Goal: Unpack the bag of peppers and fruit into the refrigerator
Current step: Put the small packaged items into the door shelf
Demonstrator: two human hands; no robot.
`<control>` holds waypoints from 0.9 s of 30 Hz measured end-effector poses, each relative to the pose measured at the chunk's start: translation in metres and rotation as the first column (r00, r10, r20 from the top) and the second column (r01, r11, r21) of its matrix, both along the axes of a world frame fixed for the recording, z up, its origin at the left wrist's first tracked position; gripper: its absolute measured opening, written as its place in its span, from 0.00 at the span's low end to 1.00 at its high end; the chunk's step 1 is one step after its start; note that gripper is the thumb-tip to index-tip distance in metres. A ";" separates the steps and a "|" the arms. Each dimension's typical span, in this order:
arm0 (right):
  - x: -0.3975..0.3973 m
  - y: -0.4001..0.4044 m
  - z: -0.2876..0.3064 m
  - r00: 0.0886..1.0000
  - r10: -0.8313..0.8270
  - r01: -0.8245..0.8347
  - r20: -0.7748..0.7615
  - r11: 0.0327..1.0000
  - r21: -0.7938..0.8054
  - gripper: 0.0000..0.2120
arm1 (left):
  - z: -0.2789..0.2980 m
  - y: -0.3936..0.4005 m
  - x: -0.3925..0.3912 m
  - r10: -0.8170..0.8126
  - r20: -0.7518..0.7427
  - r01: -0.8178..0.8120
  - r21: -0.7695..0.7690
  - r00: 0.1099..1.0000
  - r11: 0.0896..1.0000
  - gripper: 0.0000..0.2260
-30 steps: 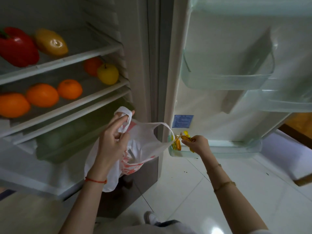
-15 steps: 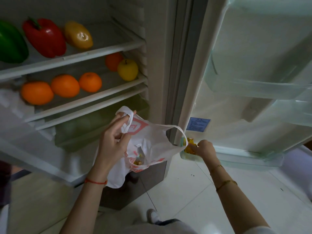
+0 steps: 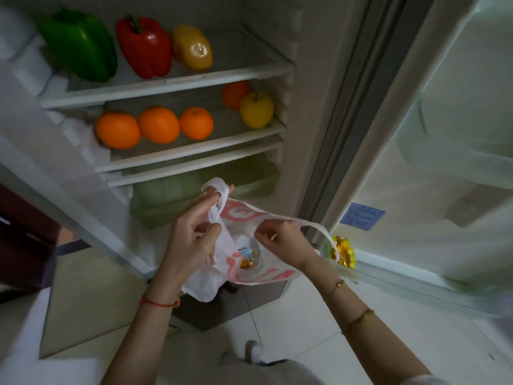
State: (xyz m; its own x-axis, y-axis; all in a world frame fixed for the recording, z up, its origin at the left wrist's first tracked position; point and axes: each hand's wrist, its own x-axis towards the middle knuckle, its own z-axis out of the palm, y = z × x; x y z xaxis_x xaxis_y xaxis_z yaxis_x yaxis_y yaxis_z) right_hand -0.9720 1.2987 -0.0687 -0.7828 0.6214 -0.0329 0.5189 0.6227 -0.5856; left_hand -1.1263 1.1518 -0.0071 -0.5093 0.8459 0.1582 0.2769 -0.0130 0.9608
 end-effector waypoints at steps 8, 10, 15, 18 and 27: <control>-0.064 -0.003 -0.080 0.859 0.231 -0.210 0.456 0.973 -0.097 0.24 | -0.007 -0.029 -0.010 0.122 -0.012 -0.123 -0.057 0.992 0.991 0.23; -0.067 -0.001 -0.092 0.853 0.243 -0.236 0.462 0.969 -0.073 0.25 | -0.010 -0.033 -0.011 0.145 -0.002 -0.145 -0.059 0.989 0.988 0.23; -0.075 0.005 -0.118 0.822 0.308 -0.352 0.478 0.936 0.003 0.29 | -0.014 -0.038 -0.013 0.173 -0.005 -0.173 -0.036 0.985 0.984 0.23; -0.077 0.003 -0.122 0.809 0.318 -0.384 0.494 0.923 0.035 0.24 | -0.017 -0.039 -0.016 0.169 0.013 -0.168 -0.047 0.986 0.985 0.23; -0.083 0.003 -0.126 0.822 0.311 -0.370 0.478 0.929 0.032 0.23 | -0.021 -0.035 -0.025 0.157 -0.004 -0.157 -0.033 0.988 0.987 0.24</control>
